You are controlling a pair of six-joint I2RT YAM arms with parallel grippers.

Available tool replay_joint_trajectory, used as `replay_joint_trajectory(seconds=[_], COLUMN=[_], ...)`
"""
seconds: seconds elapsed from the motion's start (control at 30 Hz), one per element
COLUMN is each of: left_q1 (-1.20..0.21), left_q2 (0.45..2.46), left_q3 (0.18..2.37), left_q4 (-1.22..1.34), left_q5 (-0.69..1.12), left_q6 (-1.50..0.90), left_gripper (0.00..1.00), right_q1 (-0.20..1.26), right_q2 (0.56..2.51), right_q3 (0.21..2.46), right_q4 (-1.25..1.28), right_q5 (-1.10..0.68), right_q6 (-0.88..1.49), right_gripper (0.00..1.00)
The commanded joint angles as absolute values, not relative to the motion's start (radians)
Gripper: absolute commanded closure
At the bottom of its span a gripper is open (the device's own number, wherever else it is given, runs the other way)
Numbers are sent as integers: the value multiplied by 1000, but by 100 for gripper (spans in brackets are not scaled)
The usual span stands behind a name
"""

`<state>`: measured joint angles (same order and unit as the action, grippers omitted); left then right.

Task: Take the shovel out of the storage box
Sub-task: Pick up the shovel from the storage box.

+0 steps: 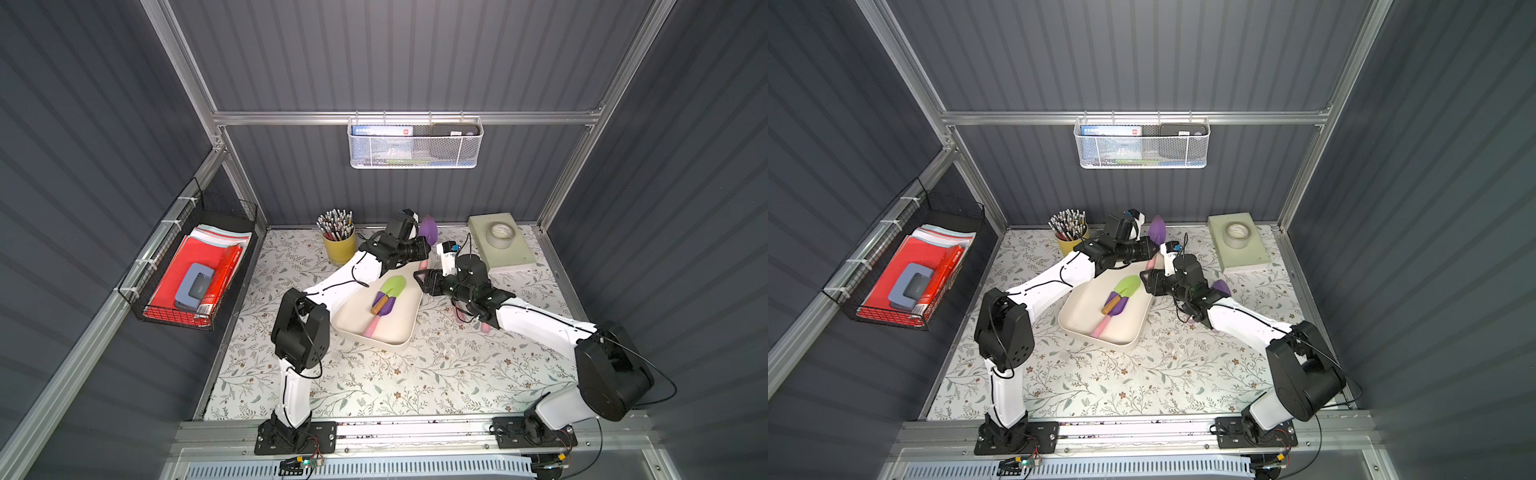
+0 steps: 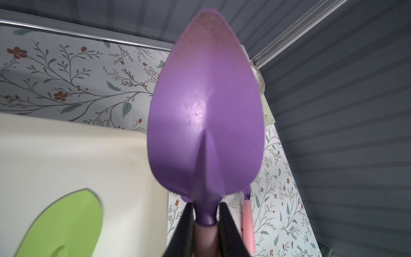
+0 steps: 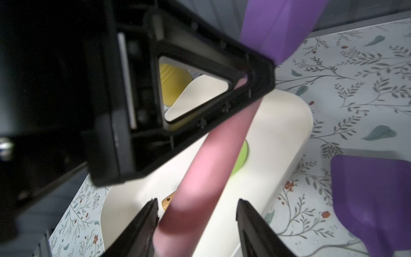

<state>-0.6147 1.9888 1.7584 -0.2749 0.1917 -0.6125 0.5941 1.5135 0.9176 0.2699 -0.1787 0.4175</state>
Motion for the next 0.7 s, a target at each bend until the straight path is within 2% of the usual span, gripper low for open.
replay_joint_trajectory(seconds=[0.0, 0.43, 0.57, 0.67], left_q1=[-618, -618, -618, -618], left_q2=[1926, 1928, 1935, 1943], left_q3=[1742, 1735, 1736, 1741], left_q4=[-256, -255, -253, -259], left_q5=[209, 205, 203, 198], left_q6=[-615, -614, -607, -603], left_gripper=[95, 95, 95, 95], right_q1=[579, 577, 576, 576], right_q2=[1514, 1537, 1515, 1495], right_q3=[920, 934, 925, 921], right_q4=[318, 311, 306, 295], right_q5=[-142, -184, -164, -154], right_q6=[423, 423, 423, 422], right_gripper=[44, 68, 69, 73])
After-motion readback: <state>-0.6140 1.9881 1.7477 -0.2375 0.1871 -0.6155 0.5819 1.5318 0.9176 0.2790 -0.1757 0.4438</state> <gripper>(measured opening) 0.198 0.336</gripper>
